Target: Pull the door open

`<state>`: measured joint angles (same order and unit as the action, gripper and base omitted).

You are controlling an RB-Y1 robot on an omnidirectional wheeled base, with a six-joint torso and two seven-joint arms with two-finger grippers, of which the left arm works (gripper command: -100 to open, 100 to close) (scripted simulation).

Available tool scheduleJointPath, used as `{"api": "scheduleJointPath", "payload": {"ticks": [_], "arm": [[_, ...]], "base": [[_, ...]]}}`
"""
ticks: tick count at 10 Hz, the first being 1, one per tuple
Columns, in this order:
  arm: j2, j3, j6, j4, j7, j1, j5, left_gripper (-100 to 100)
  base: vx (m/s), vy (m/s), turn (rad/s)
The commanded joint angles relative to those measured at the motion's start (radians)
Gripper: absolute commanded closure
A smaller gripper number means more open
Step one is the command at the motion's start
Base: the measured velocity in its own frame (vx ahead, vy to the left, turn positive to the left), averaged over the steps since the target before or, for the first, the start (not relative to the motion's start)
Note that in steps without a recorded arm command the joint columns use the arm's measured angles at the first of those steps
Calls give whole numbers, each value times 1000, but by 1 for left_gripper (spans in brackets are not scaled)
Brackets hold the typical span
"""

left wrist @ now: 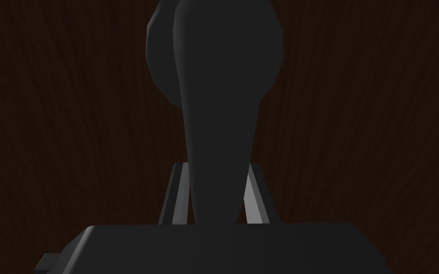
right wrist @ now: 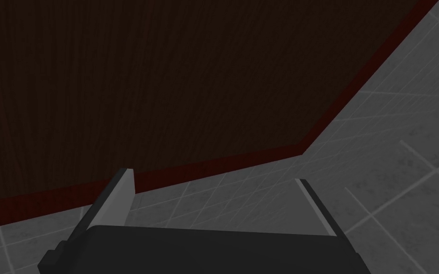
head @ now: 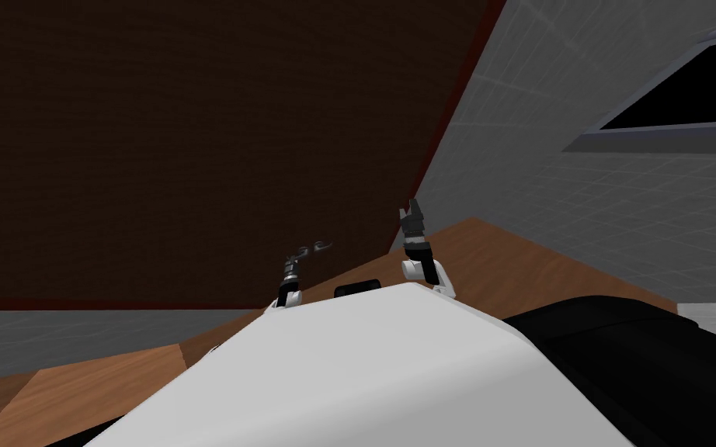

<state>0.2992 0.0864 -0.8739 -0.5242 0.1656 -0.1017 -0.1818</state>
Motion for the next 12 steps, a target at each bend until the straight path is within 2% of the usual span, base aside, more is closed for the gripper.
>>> {"api": "scheduleJointPath", "payload": {"ticks": [1, 3, 4, 5, 6, 7, 8, 9, 12], "arm": [[33, 13, -7, 12, 14, 29, -7, 100], [40, 12, -10, 13, 19, 34, -7, 100], [57, 5, -23, 16, 39, 48, -3, 100], [57, 5, -23, 19, 39, 48, -3, 100], [57, 5, -23, 45, 39, 48, -3, 100], [57, 5, -23, 16, 39, 48, -3, 100], [57, 5, -23, 16, 39, 48, -3, 100], [68, -9, -38, 16, 61, 57, 5, 100], [80, -49, -70, 9, 107, 65, 26, 100]], "base": [[-118, -1, -30], [-151, -6, -28], [-139, -49, -103], [-126, -40, -53], [-45, -10, 2], [-3, 3, 44], [7, -4, 0], [-77, -15, -168], [-192, 35, -204]]}}
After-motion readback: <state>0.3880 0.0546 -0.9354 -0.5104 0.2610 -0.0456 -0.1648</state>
